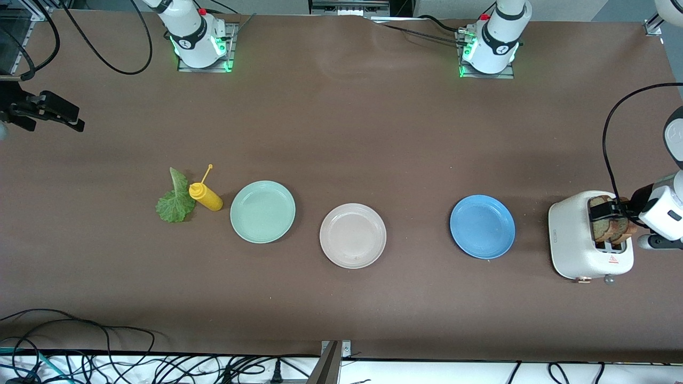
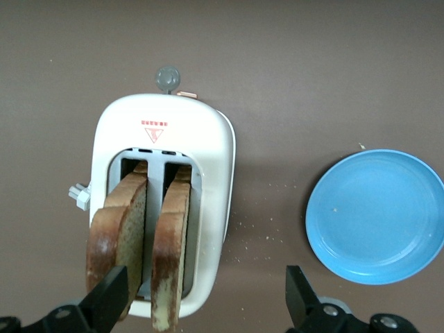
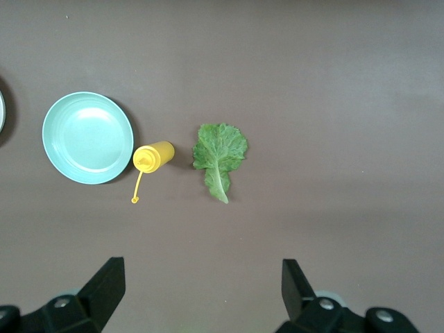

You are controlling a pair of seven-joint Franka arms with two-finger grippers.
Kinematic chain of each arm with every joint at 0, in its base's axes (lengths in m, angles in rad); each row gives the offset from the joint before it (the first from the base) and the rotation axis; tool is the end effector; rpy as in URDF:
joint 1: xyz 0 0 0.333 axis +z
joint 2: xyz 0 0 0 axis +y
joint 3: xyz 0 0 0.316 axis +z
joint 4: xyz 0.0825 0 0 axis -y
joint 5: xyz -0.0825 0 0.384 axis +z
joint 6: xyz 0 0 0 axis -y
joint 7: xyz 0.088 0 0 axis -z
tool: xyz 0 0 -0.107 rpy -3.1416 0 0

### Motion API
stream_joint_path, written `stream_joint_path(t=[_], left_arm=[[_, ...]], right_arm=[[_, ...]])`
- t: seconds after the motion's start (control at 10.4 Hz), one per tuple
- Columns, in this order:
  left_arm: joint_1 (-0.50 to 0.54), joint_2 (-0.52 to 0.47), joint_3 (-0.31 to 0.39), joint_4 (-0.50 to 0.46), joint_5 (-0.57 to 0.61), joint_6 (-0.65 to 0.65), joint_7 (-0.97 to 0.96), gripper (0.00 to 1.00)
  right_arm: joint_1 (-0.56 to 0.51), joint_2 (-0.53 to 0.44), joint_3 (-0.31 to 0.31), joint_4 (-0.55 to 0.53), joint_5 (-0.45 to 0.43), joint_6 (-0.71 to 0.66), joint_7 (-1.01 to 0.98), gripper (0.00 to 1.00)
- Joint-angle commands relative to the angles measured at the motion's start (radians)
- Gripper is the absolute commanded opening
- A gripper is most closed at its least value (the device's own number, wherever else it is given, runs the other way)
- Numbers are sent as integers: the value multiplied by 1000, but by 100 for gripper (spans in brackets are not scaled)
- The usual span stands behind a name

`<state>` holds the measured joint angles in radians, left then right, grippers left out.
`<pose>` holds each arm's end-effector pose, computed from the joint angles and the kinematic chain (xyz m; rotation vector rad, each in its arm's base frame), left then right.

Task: Make sandwich on beige plate with both arms
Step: 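Reach the left gripper down to the toaster and grasp one bread slice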

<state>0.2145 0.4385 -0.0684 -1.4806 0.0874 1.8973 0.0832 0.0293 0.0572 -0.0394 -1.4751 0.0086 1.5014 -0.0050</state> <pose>0.6743 0.1128 0.4223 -3.0900 -0.0620 0.0411 0.5656 -0.0040 0.6313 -3.1347 0.0072 0.0483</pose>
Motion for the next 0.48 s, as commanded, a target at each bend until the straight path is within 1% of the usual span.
stream_joint_path(t=[0.0, 0.38], left_arm=[[13, 22, -10, 19, 28, 16, 15, 100], [23, 40, -10, 16, 19, 49, 13, 100]], right_arm=[[0, 10, -2, 27, 19, -10, -3, 100], [0, 9, -2, 27, 19, -9, 2, 100]])
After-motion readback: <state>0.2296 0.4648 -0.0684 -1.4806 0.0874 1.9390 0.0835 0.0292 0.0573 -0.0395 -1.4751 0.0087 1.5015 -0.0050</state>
